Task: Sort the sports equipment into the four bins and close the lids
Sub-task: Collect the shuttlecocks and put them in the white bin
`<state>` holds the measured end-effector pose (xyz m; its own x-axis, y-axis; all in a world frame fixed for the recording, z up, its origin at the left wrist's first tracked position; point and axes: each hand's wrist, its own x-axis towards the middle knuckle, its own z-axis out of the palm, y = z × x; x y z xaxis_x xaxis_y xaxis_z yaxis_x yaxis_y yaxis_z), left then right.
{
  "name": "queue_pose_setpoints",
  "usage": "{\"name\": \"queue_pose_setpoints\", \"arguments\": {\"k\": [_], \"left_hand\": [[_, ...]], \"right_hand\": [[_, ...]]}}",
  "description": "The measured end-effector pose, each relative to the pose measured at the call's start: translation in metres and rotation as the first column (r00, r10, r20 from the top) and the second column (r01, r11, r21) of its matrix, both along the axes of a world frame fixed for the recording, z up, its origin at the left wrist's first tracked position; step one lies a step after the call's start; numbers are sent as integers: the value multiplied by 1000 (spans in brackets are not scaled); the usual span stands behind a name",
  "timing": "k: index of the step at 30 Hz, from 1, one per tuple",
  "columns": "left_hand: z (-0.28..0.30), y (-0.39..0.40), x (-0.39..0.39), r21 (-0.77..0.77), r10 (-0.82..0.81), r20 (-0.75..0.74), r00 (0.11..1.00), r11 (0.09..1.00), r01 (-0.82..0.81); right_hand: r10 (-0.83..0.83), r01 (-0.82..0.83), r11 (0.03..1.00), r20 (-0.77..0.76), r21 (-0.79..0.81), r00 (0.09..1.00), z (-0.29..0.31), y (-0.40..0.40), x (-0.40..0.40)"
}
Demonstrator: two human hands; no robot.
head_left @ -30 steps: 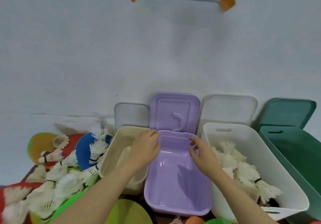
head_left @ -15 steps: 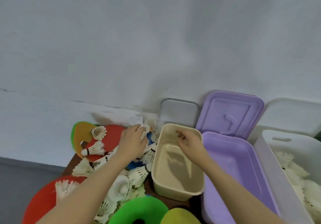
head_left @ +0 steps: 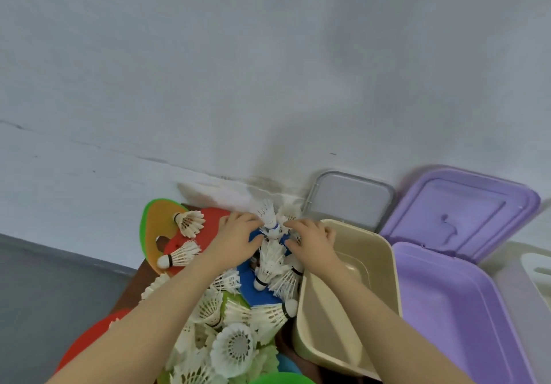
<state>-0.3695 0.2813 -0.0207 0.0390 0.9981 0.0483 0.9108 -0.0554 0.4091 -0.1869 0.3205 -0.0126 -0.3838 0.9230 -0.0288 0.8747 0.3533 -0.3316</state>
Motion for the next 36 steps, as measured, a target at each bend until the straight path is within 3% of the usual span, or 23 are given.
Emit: {"name": "queue_pose_setpoints", "arguments": {"k": [8,14,19,29,34,36], "left_hand": [[4,-22,-14,216,107,235,966,963,-159],[23,-37,-13,323,83,230,970,933,-157],[48,-51,16,390,33,184,982,915,-104],[92,-77,151,515,-106,187,977,857,-6],[105,-86,252,492,-189,134,973,865,100],[105,-88,298,464,-226,183,957,878,119]], "right_hand": [[-2,4,994,-18,106,1000,-8,-3,-15],[1,110,947,-343,303,939,6,-18,-2],[38,150,941,-537,302,843,30,-35,39],[6,320,879,-679,353,734,50,-97,194],[-96,413,855,-687,314,721,57,-131,291],[-105,444,827,-681,345,725,63,-143,331]]}}
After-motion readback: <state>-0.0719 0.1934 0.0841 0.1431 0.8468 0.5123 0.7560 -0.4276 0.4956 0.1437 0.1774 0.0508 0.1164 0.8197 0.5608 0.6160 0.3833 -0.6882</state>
